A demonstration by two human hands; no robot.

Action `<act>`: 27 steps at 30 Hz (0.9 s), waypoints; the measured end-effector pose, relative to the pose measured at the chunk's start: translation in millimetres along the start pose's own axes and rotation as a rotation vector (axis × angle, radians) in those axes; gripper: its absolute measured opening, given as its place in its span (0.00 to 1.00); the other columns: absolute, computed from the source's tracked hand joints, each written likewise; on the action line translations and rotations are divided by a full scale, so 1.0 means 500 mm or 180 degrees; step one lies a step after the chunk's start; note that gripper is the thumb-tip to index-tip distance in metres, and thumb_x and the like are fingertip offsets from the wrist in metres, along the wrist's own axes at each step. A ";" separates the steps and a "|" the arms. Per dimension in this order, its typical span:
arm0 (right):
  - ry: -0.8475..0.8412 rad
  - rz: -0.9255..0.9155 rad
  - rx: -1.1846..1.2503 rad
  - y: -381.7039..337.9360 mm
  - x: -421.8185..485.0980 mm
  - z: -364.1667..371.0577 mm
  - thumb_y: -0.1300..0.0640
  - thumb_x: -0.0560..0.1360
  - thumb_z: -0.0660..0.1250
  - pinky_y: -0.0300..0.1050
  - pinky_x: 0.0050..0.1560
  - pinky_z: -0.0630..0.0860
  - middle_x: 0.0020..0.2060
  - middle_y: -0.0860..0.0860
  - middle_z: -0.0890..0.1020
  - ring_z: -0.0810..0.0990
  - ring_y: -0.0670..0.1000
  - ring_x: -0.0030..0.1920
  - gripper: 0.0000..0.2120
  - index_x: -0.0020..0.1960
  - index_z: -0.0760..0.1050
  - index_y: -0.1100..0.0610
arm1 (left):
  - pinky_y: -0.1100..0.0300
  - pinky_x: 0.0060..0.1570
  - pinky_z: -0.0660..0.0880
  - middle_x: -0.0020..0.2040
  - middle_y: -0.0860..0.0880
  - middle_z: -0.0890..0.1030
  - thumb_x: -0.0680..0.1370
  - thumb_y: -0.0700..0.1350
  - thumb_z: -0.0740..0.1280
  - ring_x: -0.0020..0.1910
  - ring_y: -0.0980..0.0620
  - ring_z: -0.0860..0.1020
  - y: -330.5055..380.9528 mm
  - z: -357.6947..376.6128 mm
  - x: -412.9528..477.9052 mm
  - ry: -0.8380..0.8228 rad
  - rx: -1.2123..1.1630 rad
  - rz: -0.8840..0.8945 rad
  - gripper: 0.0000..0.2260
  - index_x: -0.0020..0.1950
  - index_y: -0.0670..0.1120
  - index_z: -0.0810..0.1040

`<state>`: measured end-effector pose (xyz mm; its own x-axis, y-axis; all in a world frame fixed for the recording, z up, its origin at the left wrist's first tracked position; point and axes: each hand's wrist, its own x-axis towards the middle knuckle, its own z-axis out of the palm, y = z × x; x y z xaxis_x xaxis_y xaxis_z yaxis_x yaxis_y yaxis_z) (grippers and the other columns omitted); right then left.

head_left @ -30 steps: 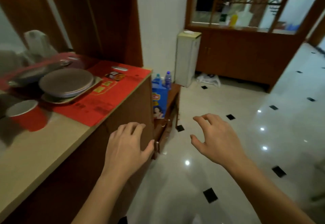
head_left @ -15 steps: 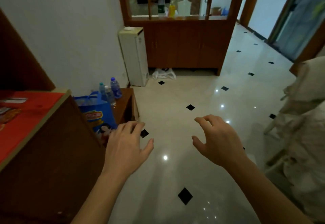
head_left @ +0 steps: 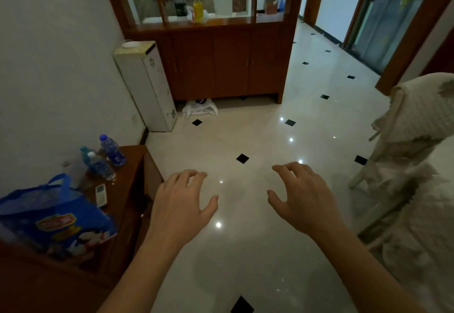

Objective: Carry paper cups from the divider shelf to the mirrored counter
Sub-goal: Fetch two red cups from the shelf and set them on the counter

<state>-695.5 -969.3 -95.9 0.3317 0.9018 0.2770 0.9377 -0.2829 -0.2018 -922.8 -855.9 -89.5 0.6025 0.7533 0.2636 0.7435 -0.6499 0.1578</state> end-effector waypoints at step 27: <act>0.0189 0.0651 -0.0249 0.208 0.846 0.221 0.45 0.70 0.69 0.49 0.48 0.75 0.53 0.54 0.80 0.77 0.55 0.54 0.24 0.62 0.75 0.54 | 0.50 0.52 0.75 0.58 0.49 0.79 0.74 0.60 0.63 0.54 0.48 0.76 -0.200 0.255 0.971 0.0001 -0.0137 0.0529 0.23 0.64 0.48 0.76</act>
<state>-469.0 -581.0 -103.3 0.5191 0.8028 0.2932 0.8547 -0.4845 -0.1866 -667.5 -412.3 -98.7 0.7160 0.6351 0.2898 0.6205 -0.7692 0.1525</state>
